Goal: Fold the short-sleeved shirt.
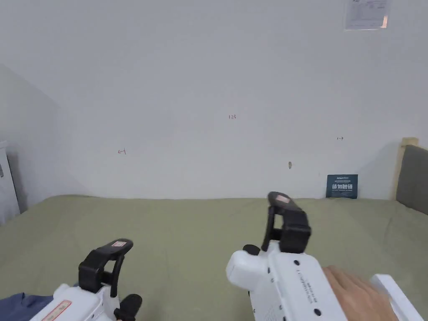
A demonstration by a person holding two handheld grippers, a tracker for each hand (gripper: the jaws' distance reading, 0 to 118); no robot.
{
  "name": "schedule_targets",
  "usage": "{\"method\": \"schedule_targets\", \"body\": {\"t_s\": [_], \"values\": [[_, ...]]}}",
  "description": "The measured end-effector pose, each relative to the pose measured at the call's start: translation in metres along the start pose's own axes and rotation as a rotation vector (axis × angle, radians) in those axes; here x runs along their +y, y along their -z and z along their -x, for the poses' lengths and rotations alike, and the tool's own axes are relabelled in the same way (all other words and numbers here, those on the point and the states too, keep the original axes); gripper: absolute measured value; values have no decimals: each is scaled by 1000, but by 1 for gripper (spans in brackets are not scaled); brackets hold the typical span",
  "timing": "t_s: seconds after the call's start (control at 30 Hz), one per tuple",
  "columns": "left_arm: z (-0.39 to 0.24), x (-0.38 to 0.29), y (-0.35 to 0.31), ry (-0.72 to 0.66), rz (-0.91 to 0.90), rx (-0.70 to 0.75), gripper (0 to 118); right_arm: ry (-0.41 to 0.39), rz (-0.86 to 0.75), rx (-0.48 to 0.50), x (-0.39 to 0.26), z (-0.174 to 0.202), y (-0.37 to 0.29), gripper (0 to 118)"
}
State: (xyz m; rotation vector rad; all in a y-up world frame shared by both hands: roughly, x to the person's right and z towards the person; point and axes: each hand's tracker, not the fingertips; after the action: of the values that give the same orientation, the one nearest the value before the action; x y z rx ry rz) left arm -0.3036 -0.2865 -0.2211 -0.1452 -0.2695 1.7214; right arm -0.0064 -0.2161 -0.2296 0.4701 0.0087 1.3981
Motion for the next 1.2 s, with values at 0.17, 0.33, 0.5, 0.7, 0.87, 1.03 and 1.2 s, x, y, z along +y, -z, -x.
{"method": "schedule_targets", "body": {"t_s": [0.17, 0.33, 0.5, 0.7, 0.87, 1.03, 1.2], "values": [[-17, -14, 1, 419, -61, 153, 118, 344, 61, 132, 0, -12, 9, 118], [-80, -77, 20, 1300, -181, 400, 118, 1221, 320, 190, -50, -47, 19, 118], [-84, -120, 32, 1738, -318, 417, 118, 1591, 412, 73, -104, -44, 15, 118], [-79, -120, 38, 1691, -251, 443, 118, 1426, 402, 60, -105, -43, 11, 118], [-79, -118, 37, 1679, -248, 459, 118, 1398, 396, 63, -99, -42, 11, 118], [-83, -116, 36, 1674, -271, 449, 118, 1411, 397, 72, -99, -43, 12, 118], [-85, -118, 37, 1699, -267, 464, 118, 1412, 400, 70, -99, -44, 13, 118]]}}
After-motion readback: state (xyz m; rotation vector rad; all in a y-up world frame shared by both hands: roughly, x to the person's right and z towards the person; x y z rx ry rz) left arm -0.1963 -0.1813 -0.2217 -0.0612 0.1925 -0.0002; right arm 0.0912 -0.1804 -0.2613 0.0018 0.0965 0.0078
